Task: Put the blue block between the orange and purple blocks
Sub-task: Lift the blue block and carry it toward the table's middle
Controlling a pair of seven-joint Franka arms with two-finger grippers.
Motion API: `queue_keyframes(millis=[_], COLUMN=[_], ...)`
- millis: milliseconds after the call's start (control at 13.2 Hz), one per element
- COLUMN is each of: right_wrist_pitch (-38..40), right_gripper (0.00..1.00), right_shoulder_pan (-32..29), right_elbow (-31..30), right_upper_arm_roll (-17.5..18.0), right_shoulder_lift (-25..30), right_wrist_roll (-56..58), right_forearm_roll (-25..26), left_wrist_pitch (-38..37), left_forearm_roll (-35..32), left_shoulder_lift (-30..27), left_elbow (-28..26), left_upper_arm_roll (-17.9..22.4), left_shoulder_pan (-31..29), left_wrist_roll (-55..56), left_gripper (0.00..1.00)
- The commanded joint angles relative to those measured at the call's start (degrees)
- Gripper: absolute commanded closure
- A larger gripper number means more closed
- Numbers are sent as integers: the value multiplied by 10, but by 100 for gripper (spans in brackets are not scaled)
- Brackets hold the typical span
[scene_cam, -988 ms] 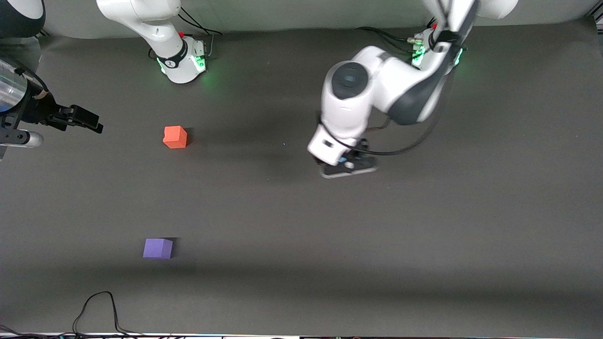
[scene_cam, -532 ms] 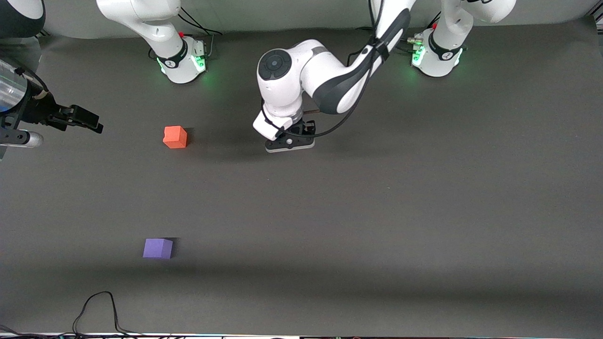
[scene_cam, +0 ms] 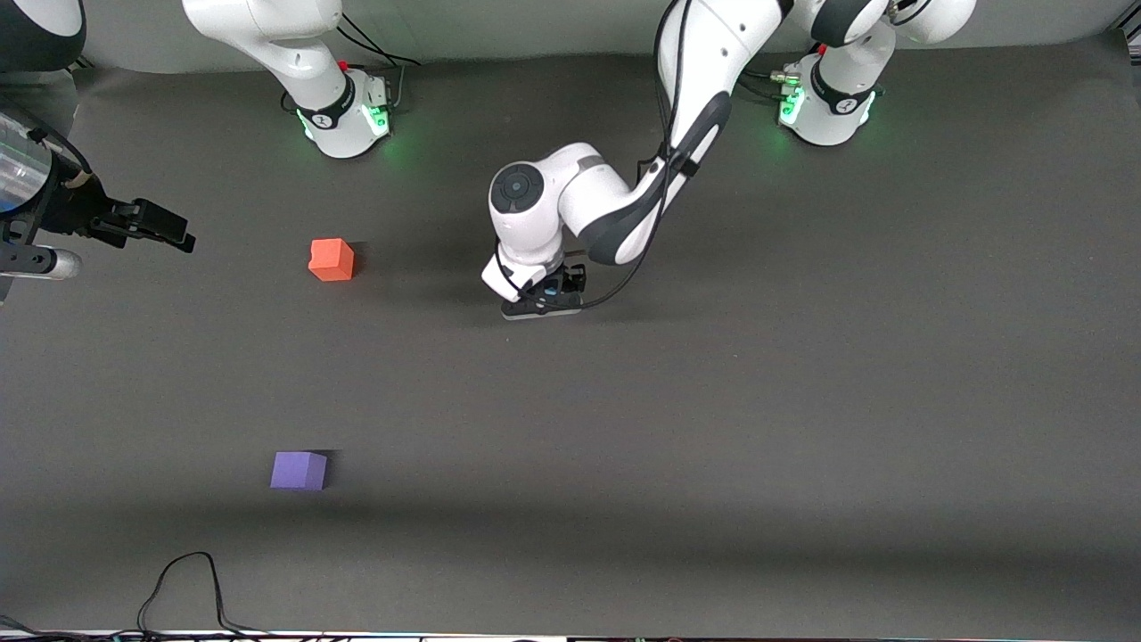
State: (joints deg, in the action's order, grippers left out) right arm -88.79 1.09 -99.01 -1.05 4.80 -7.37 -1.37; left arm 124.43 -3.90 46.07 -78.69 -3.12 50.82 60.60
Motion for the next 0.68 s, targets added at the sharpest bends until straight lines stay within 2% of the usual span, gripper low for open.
queue_keyframes(millis=[0,228,456,532,608], right_wrist_pitch=[4,4,0,-2,-2], right_gripper=[0,0,0,0,0], right_shoulder_pan=[1,1,2,2,3], right_elbow=[0,-3,-3,-2,-2], right_upper_arm_roll=[-8,-10,-11,-10,-10], right_shoulder_lift=[3,3,5,5,6], right_wrist_roll=[10,11,10,10,8], right_forearm_roll=[-10,-10,-10,-10,-10], left_wrist_pitch=[21,54,55,56,57], left_forearm_roll=[-12,-50,-52,-52,-52], left_shoulder_lift=[34,57,62,63,65], left_elbow=[20,20,20,20,20], left_upper_arm_roll=[13,12,12,13,13], left_shoulder_pan=[18,18,17,17,17], left_wrist_roll=[24,53,53,52,51], left_gripper=[58,58,57,48,16])
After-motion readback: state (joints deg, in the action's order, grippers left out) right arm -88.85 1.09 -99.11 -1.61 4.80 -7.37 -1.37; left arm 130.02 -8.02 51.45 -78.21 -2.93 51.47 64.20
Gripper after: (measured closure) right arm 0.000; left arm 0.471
